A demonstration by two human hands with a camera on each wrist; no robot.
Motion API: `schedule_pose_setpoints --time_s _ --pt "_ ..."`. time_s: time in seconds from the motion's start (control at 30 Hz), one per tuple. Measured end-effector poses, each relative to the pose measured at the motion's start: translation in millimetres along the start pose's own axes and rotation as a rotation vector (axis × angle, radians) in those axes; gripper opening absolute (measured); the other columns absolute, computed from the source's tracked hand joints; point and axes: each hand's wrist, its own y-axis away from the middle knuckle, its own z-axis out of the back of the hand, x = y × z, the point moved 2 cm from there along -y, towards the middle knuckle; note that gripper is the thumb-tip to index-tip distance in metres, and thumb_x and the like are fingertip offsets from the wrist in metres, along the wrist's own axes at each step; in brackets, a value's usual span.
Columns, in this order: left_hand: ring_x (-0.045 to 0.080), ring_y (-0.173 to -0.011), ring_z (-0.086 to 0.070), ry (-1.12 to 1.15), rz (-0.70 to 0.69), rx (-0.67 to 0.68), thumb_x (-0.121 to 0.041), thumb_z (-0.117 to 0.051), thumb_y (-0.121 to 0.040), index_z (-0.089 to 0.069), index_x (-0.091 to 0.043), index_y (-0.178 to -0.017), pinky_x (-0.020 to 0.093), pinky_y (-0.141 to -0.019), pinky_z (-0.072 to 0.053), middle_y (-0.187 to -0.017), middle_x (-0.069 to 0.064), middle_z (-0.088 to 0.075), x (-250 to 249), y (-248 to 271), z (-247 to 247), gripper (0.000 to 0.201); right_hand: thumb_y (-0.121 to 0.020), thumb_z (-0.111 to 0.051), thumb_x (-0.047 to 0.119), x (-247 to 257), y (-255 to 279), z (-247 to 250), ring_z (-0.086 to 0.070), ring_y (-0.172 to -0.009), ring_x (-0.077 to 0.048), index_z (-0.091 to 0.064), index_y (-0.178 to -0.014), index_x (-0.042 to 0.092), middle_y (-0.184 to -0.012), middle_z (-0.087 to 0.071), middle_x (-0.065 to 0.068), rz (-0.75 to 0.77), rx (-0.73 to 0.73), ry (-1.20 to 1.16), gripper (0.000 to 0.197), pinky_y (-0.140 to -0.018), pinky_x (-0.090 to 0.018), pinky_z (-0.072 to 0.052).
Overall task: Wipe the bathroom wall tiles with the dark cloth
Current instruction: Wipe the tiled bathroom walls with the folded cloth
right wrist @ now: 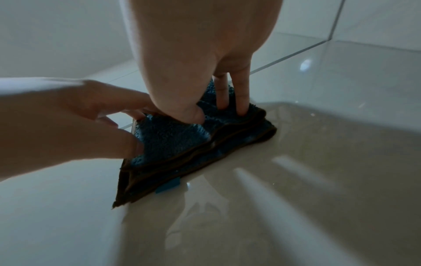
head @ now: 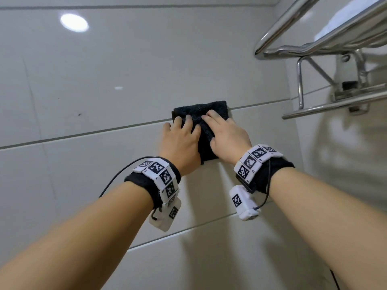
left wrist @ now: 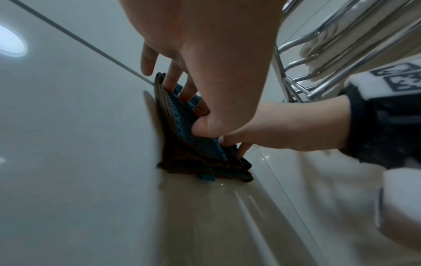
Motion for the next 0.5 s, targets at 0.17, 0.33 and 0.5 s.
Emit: schedule_pose_setpoints --time_s 0.17,0.33,0.5 --pt "0.033 -0.135 -0.032 0.035 -0.031 -0.026 -0.037 -0.048 -0.082 -0.038 -0.019 -0.143 0.05 -0.101 -0.03 -0.158 0.011 -0.027 -50 -34 2 0.064 -0.089 -0.046 0.012 -58 3 6 -0.044 -0.108 -0.025 -0.023 -0.15 0.034 -0.157 -0.013 0.021 -0.058 -0.003 0.047 0.069 -0.07 -0.036 -0.048" --pt "0.03 -0.138 -0.026 0.049 -0.045 -0.036 -0.039 -0.047 -0.085 -0.034 -0.02 -0.146 0.053 -0.101 -0.027 -0.16 0.011 -0.021 -88 -59 1 0.065 -0.089 -0.045 0.009 -97 4 12 -0.048 -0.106 -0.026 -0.02 -0.151 0.032 -0.157 -0.01 0.021 -0.137 0.021 0.086 0.071 -0.068 -0.041 -0.052" --pt "0.028 -0.141 -0.023 0.088 -0.054 -0.008 -0.04 -0.048 -0.086 -0.033 -0.022 -0.148 0.055 -0.102 -0.024 -0.162 0.008 -0.017 -105 -75 0 0.066 -0.088 -0.044 0.011 -120 2 9 -0.056 -0.098 -0.031 -0.016 -0.152 0.031 -0.159 -0.005 0.019 -0.196 0.049 0.1 0.073 -0.052 -0.034 -0.041"
